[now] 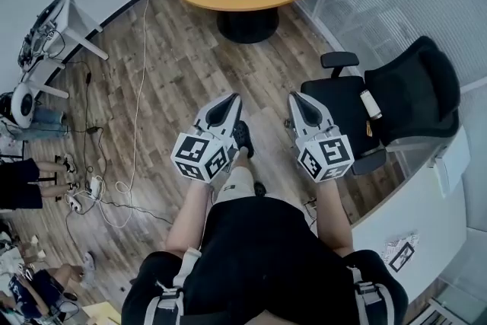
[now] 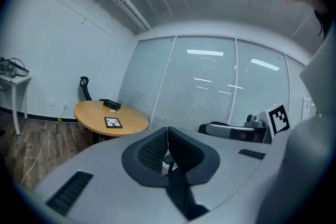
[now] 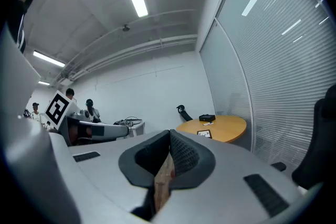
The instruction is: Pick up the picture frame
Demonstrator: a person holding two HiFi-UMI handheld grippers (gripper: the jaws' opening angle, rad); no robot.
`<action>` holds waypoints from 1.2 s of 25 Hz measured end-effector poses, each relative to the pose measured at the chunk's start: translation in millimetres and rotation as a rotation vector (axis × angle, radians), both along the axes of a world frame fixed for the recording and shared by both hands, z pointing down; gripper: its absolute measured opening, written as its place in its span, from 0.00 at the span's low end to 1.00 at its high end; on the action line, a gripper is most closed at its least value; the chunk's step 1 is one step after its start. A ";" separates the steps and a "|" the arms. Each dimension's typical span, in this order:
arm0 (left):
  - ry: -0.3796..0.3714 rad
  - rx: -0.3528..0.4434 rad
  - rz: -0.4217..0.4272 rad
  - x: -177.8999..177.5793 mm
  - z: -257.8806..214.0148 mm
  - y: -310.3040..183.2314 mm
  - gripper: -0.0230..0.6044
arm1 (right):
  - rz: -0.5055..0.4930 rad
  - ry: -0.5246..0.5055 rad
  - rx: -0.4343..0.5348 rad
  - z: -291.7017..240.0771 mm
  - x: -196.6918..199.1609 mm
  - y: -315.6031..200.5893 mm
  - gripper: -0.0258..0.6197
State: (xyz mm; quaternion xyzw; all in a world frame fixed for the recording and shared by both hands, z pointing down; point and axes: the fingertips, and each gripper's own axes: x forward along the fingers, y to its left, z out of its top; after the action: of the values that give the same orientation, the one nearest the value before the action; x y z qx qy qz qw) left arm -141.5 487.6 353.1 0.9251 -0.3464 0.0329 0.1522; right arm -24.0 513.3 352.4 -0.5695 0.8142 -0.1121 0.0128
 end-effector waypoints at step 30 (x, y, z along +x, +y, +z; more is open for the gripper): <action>-0.056 0.000 -0.041 56.7 29.8 -500.6 0.23 | 0.010 -0.019 -0.083 19.3 73.0 -504.2 0.22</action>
State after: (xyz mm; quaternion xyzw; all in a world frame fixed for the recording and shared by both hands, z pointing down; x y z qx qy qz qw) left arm -84.8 -13.0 382.8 0.9164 -0.3696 0.0558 0.1431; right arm 48.9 9.1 371.7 -0.5726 0.8058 -0.1513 -0.0026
